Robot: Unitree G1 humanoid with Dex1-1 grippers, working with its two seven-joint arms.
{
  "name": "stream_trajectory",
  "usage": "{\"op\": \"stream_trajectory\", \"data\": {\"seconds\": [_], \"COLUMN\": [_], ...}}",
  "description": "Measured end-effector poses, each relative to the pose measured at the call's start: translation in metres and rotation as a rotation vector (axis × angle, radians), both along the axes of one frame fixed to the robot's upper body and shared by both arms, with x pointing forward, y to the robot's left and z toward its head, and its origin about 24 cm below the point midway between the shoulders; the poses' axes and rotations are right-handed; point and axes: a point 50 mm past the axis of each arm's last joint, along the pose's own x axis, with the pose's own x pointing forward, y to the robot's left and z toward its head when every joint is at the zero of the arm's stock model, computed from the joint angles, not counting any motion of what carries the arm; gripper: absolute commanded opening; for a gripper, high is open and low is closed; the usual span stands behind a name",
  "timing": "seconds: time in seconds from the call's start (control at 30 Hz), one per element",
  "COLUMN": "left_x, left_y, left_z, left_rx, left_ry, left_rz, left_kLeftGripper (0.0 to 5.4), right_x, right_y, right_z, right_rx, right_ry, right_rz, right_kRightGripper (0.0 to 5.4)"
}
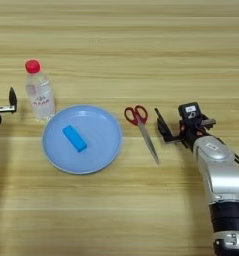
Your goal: Move the objects on the table
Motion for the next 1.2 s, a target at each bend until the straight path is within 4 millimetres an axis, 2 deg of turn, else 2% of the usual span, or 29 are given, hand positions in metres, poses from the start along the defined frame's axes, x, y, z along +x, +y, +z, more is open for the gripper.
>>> {"op": "stream_trajectory", "data": {"seconds": [0.27,0.67,1.2], "left_x": [0.000,0.000,0.000], "left_y": [0.000,0.000,0.000], "left_z": [0.000,0.000,0.000], "left_rx": [0.000,0.000,0.000], "left_ry": [0.000,0.000,0.000], "left_rz": [0.000,0.000,0.001], "left_kLeftGripper": [5.40,5.40,5.40], "right_x": [-0.001,0.006,0.008], "right_y": [0.000,-0.001,-0.001], "right_z": [-0.013,-0.014,-0.017], "right_rx": [-0.016,-0.014,0.013], "right_ry": [0.055,0.049,0.070], "right_rz": [0.001,-0.001,0.021], "right_kRightGripper": [5.39,5.39,3.66]}}
